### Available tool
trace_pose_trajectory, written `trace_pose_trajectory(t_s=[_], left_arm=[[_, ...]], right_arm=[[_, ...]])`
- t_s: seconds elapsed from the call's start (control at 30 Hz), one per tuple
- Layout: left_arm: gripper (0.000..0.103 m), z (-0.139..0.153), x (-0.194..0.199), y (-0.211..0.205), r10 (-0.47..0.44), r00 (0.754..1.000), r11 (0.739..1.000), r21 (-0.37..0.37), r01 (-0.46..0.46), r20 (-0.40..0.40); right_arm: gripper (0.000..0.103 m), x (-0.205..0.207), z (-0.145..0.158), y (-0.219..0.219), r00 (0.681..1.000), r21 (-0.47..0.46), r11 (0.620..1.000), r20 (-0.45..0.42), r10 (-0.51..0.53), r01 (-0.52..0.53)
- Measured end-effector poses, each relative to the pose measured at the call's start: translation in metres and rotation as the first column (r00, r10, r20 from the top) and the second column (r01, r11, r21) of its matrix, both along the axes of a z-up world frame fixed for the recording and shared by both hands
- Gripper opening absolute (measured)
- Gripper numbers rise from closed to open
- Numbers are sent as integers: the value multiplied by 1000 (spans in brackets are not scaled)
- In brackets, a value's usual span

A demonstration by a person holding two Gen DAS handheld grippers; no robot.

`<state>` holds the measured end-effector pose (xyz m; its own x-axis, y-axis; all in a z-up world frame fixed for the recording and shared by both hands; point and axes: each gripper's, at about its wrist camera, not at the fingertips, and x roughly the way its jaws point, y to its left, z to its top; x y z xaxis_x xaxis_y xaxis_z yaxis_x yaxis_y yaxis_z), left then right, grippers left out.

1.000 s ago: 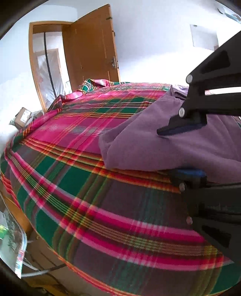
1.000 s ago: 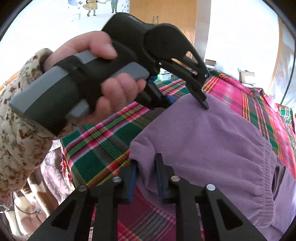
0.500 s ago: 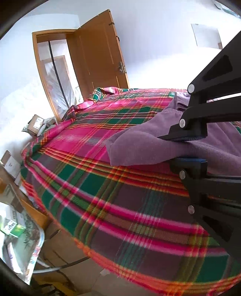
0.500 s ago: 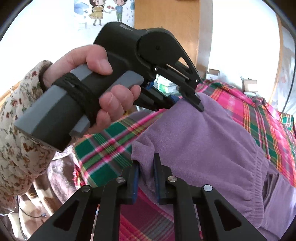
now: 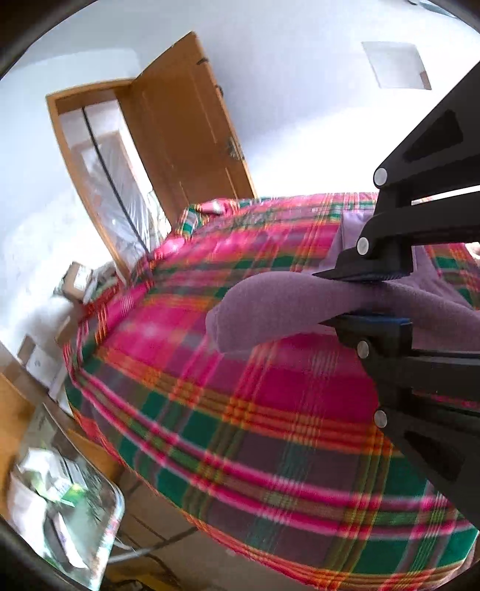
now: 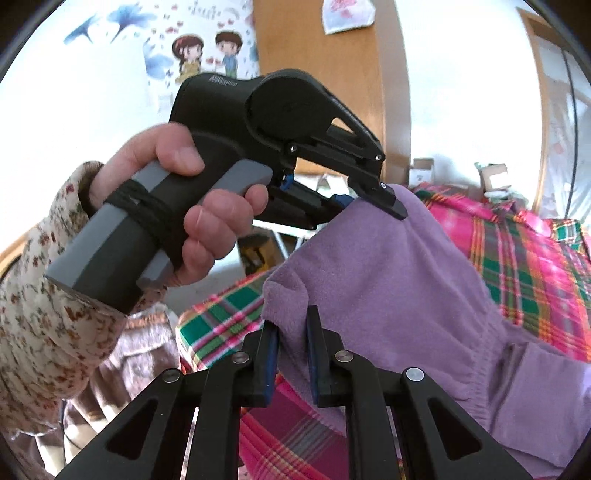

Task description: Fold clothes

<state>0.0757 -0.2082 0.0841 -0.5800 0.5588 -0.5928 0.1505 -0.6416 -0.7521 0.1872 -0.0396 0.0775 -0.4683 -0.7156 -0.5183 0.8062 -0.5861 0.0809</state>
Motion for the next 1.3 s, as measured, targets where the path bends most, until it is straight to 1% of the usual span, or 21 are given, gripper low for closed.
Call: trace_pose_trajectory(t_s=[0.07,0.2,0.37,0.63,0.9,1.07,1.3], left_arm=[[14,11,-2,13,-22,999,1000,0,22,-24],[14,31,-8,40,-53,997,998,-30,52,-53],[14,44,-17,73,-86,993,995,-50,83,-75],[14,57,-25,114,-142,987,989,-51,138,-80],[14,69,-55,165,-232,970,972,-54,228,-69],[14,68,-74,194,-276,960,961,-45,274,-56],[14,54,-94,228,-323,946,945,-54,321,-17]], right_arm=[[14,1,8,10,1000,-29,1000,-12,-12,12],[14,6,23,33,998,-76,996,-37,-49,46],[14,14,35,66,994,-133,987,-42,-101,95],[14,11,43,107,983,-189,968,-39,-178,168],[14,2,46,158,962,-218,940,-19,-272,262],[14,-1,46,187,947,-222,924,-10,-321,311],[14,-9,40,220,921,-227,894,30,-389,385]])
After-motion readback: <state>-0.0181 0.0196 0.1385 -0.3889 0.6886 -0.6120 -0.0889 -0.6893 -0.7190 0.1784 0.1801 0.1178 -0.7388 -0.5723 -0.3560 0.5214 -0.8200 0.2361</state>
